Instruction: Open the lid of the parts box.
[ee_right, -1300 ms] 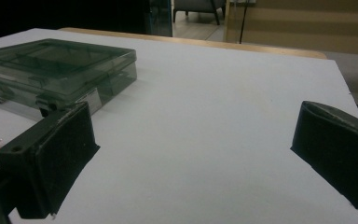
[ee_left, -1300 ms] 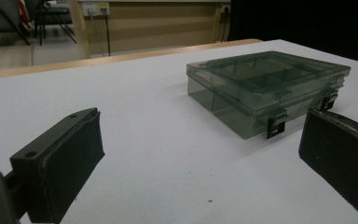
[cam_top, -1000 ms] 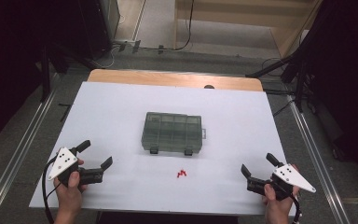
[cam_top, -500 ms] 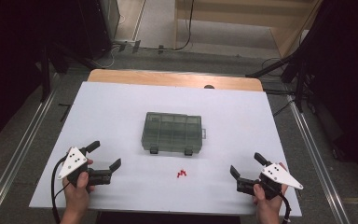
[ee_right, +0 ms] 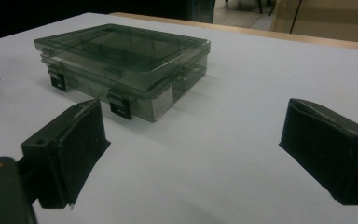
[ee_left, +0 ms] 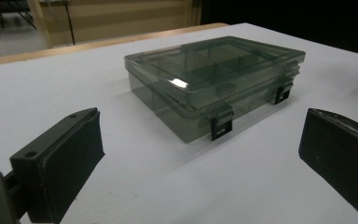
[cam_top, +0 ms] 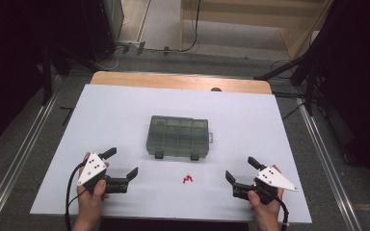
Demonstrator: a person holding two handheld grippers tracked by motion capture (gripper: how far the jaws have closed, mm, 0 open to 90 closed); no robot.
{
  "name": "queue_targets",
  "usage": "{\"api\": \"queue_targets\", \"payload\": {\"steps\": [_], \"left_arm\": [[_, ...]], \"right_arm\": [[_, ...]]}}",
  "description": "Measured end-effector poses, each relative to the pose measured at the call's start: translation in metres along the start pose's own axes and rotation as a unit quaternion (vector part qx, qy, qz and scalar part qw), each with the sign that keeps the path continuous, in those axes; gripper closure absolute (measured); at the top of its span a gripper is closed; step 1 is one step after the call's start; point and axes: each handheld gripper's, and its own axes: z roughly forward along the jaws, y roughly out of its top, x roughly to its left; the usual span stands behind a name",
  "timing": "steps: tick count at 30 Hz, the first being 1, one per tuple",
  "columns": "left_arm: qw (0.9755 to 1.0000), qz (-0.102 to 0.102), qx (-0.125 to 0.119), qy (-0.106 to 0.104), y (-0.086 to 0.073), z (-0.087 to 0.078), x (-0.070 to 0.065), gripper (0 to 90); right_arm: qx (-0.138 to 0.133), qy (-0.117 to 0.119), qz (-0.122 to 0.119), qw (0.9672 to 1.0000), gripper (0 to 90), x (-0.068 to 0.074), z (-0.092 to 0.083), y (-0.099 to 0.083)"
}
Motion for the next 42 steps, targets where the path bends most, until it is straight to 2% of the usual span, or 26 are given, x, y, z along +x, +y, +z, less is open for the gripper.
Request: {"api": "queue_targets", "payload": {"steps": [2, 5, 8, 9, 10, 11, 12, 13, 14, 15, 17, 20, 22, 24, 25, 29, 32, 34, 37, 42], "left_arm": [[1.0000, 0.004, 0.005, -0.003, 0.000, 0.003, -0.004, 0.0], [0.9999, 0.002, 0.011, -0.009, 0.001, 0.009, -0.009, 0.0], [0.9996, 0.006, 0.028, -0.008, 0.002, 0.014, -0.015, 0.0], [0.9996, 0.006, 0.028, -0.008, 0.002, 0.014, -0.015, 0.0], [0.9992, 0.007, 0.029, -0.027, 0.002, 0.016, -0.017, 0.0], [0.9991, 0.009, 0.034, -0.025, 0.002, 0.017, -0.019, 0.0], [0.9991, 0.012, 0.036, -0.020, 0.003, 0.019, -0.021, 0.0], [0.9992, 0.012, 0.038, -0.011, 0.003, 0.020, -0.022, 4.3], [0.9993, 0.006, 0.036, -0.006, 0.004, 0.021, -0.023, 12.3], [0.9993, 0.005, 0.037, -0.008, 0.004, 0.023, -0.023, 15.6], [0.9988, 0.000, 0.047, -0.012, 0.005, 0.027, -0.024, 18.9], [0.9984, -0.006, 0.055, -0.008, 0.005, 0.032, -0.025, 31.0], [0.9977, -0.013, 0.067, -0.003, 0.007, 0.034, -0.025, 38.3], [0.9970, -0.019, 0.075, -0.003, 0.010, 0.035, -0.024, 50.3], [0.9965, -0.019, 0.081, 0.003, 0.011, 0.036, -0.023, 56.3], [0.9940, -0.029, 0.105, 0.005, 0.014, 0.042, -0.017, 79.0], [0.9925, -0.037, 0.116, 0.013, 0.015, 0.045, -0.012, 89.2], [0.9918, -0.038, 0.122, 0.013, 0.015, 0.046, -0.009, 90.0], [0.9916, -0.029, 0.125, 0.014, 0.016, 0.047, -0.006, 90.0], [0.9911, -0.027, 0.130, -0.003, 0.019, 0.049, -0.004, 90.0]], "right_arm": [[-0.004, 0.014, 0.009, 0.9999, 11.0, 0.004, 0.002, 0.002], [-0.001, 0.032, 0.008, 0.9995, 15.9, 0.010, 0.005, 0.006], [0.011, 0.031, 0.011, 0.9994, 23.8, 0.016, 0.012, 0.010], [0.011, 0.031, 0.011, 0.9994, 23.8, 0.016, 0.012, 0.010], [0.018, 0.020, 0.011, 0.9996, 35.3, 0.020, 0.016, 0.012], [0.019, 0.021, 0.011, 0.9995, 41.8, 0.021, 0.018, 0.012], [0.020, 0.025, 0.012, 0.9994, 52.1, 0.022, 0.020, 0.012], [0.027, 0.028, 0.019, 0.9991, 58.2, 0.022, 0.022, 0.012], [0.036, 0.037, 0.022, 0.9984, 63.9, 0.021, 0.025, 0.012], [0.045, 0.044, 0.020, 0.9978, 69.8, 0.019, 0.029, 0.012], [0.073, 0.042, 0.020, 0.9962, 77.0, 0.019, 0.036, 0.012], [0.105, 0.049, 0.027, 0.9929, 84.3, 0.017, 0.048, 0.011], [0.123, 0.051, 0.032, 0.9906, 87.6, 0.016, 0.056, 0.013], [0.132, 0.052, 0.032, 0.9894, 90.0, 0.015, 0.062, 0.015], [0.135, 0.052, 0.029, 0.9890, 90.0, 0.015, 0.065, 0.016], [0.152, 0.051, 0.017, 0.9870, 90.0, 0.016, 0.074, 0.022], [0.158, 0.054, 0.015, 0.9859, 90.0, 0.015, 0.078, 0.025], [0.161, 0.054, 0.016, 0.9853, 90.0, 0.014, 0.081, 0.026], [0.166, 0.056, 0.005, 0.9845, 90.0, 0.015, 0.085, 0.028], [0.163, 0.060, 0.007, 0.9847, 90.0, 0.015, 0.086, 0.030]]}}
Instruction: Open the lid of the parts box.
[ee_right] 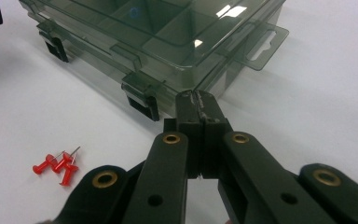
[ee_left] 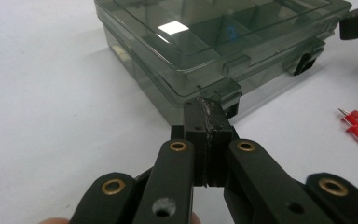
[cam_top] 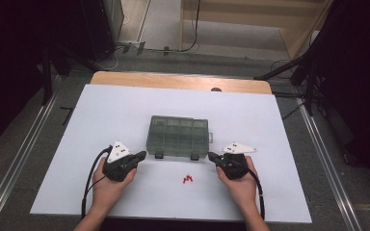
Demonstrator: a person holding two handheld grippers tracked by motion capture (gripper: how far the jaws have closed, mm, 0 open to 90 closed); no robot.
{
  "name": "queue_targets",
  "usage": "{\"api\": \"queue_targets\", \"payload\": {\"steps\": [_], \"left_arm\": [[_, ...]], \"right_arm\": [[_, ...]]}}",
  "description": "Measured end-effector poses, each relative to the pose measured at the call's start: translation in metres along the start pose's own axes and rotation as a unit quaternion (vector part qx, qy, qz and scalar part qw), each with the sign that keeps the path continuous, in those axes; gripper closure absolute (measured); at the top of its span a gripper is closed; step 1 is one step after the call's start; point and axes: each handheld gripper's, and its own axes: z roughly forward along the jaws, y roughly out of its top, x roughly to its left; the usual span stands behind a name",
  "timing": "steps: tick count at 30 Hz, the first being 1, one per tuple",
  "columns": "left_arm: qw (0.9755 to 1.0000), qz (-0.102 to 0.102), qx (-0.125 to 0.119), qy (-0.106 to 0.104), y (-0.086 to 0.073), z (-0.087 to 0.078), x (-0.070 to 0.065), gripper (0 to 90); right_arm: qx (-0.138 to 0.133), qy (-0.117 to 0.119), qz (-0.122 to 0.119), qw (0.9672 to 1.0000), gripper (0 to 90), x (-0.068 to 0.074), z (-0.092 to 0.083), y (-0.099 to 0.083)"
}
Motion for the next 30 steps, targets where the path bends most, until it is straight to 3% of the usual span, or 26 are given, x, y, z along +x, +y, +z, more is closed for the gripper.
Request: {"api": "queue_targets", "payload": {"steps": [16, 30], "left_arm": [[0.9998, -0.009, -0.006, 0.014, 0.014, 0.005, 0.009, 89.7], [0.9981, -0.003, -0.051, 0.035, 0.035, 0.012, 0.009, 88.4]], "right_arm": [[-0.024, 0.002, -0.004, 0.9997, 90.0, 0.002, -0.009, 0.018], [-0.047, 0.000, -0.005, 0.9989, 90.0, -0.001, -0.014, 0.037]]}}
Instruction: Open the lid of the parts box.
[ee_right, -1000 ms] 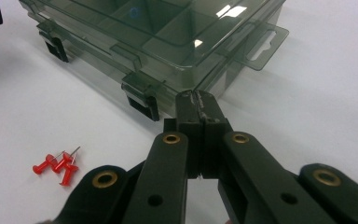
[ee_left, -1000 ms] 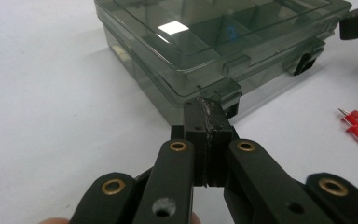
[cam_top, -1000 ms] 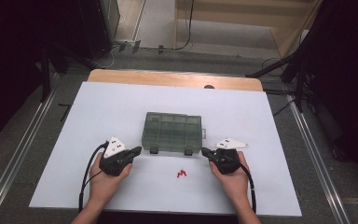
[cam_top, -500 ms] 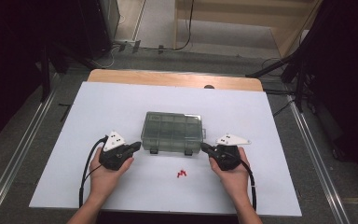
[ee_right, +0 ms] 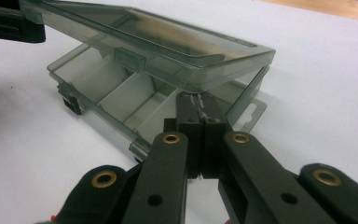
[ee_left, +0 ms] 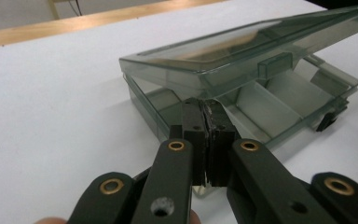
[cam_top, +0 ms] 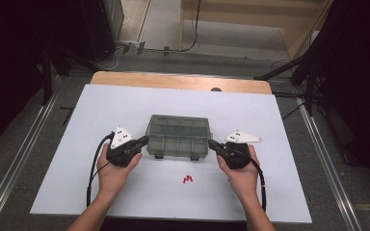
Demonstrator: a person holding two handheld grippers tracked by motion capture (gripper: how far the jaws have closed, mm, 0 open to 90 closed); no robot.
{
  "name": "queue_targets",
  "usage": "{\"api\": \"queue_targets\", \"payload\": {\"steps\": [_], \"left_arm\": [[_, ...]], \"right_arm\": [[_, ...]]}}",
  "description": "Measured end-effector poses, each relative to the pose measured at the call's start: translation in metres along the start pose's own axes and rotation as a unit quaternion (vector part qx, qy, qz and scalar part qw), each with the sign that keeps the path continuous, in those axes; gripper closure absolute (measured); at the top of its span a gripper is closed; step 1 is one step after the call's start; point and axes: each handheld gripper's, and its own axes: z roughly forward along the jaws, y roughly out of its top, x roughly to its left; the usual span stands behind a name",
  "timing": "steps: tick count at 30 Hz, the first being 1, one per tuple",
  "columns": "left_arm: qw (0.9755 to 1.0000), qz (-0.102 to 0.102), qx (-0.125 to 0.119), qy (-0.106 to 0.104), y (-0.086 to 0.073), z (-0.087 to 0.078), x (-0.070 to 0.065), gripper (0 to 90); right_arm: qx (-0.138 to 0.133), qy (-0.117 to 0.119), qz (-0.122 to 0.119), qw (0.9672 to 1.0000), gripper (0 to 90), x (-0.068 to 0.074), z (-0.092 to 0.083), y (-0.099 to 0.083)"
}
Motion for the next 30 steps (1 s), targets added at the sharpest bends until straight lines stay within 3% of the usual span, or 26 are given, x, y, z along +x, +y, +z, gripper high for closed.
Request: {"api": "queue_targets", "payload": {"steps": [8, 9, 14, 18, 23, 30], "left_arm": [[0.9999, -0.003, -0.014, 0.000, 0.011, 0.002, 0.004, 88.0], [0.9998, -0.003, -0.018, -0.001, 0.012, 0.002, 0.005, 83.4], [0.9998, -0.007, -0.020, -0.003, 0.011, 0.001, 0.007, 83.1], [0.9997, -0.010, -0.021, 0.009, 0.012, 0.001, 0.010, 76.5], [0.9993, 0.003, -0.026, 0.028, 0.019, 0.007, 0.011, 58.9], [0.9981, 0.009, -0.056, 0.024, 0.030, 0.013, 0.015, 56.0]], "right_arm": [[-0.014, 0.002, 0.002, 0.9999, 90.0, 0.000, 0.002, 0.010], [-0.015, 0.002, 0.001, 0.9999, 90.0, 0.000, 0.002, 0.011], [-0.021, 0.000, 0.003, 0.9998, 90.0, -0.001, 0.003, 0.019], [-0.027, 0.001, 0.005, 0.9996, 90.0, -0.002, 0.003, 0.023], [-0.029, 0.001, 0.004, 0.9996, 90.0, -0.003, 0.004, 0.027], [-0.036, 0.001, 0.008, 0.9993, 90.0, -0.006, 0.004, 0.033]]}}
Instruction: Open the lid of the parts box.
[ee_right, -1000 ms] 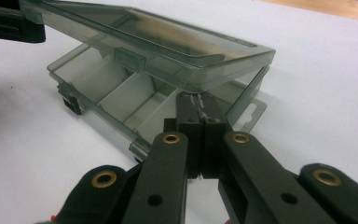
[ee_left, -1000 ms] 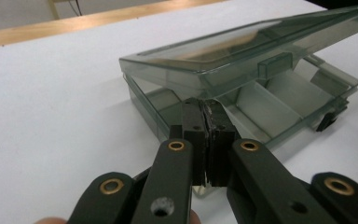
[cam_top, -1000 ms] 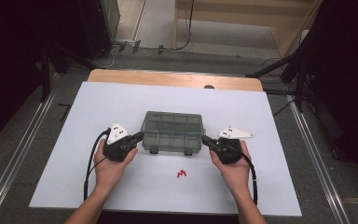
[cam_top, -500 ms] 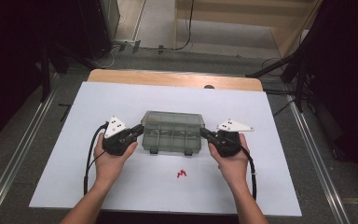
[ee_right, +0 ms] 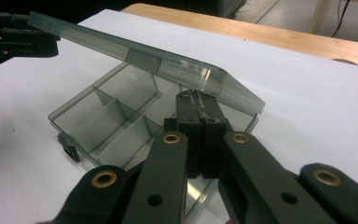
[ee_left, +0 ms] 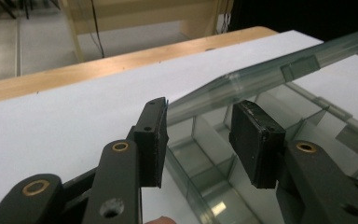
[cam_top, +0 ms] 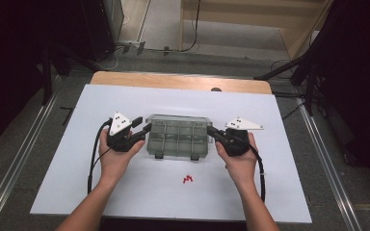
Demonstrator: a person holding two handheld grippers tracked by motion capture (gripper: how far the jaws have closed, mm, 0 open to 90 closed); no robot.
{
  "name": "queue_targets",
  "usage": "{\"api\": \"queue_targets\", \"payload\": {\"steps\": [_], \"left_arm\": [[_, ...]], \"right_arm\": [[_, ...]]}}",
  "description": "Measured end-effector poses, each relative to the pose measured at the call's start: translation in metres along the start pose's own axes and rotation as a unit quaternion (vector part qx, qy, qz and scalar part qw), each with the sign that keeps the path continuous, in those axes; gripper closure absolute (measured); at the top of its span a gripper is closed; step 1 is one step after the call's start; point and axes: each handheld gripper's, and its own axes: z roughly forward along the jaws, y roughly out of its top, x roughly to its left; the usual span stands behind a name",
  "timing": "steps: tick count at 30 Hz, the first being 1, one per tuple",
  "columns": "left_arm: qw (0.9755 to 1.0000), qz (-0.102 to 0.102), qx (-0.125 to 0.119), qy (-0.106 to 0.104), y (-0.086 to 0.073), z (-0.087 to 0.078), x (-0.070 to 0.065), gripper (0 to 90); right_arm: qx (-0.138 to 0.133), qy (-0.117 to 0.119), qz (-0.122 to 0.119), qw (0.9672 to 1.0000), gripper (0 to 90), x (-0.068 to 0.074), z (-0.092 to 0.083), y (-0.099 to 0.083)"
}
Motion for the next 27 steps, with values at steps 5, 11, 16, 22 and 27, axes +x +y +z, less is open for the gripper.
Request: {"api": "queue_targets", "payload": {"steps": [5, 11, 16, 22, 27], "left_arm": [[0.9997, 0.015, -0.016, 0.013, 0.0022, 0.0025, 0.0001, 62.1], [0.9986, 0.031, -0.040, 0.019, 0.0039, 0.0007, -0.0009, 71.9], [0.9982, 0.038, -0.042, 0.019, 0.0046, 0.0014, -0.0028, 79.0], [0.9985, 0.029, -0.041, 0.021, 0.0055, 0.0023, -0.0024, 79.2], [0.9988, 0.021, -0.039, 0.022, 0.0059, 0.0031, -0.0027, 79.2]], "right_arm": [[-0.004, -0.002, -0.002, 1.0000, 90.0, -0.0020, 0.0016, 0.0039], [-0.008, -0.002, -0.001, 1.0000, 90.0, -0.0033, 0.0025, 0.0059], [-0.009, -0.004, -0.001, 0.9999, 90.0, -0.0033, 0.0030, 0.0063], [-0.011, -0.005, 0.002, 0.9999, 89.2, -0.0044, 0.0011, 0.0046], [-0.007, -0.020, 0.004, 0.9998, 82.3, -0.0062, 0.0026, -0.0003]]}}
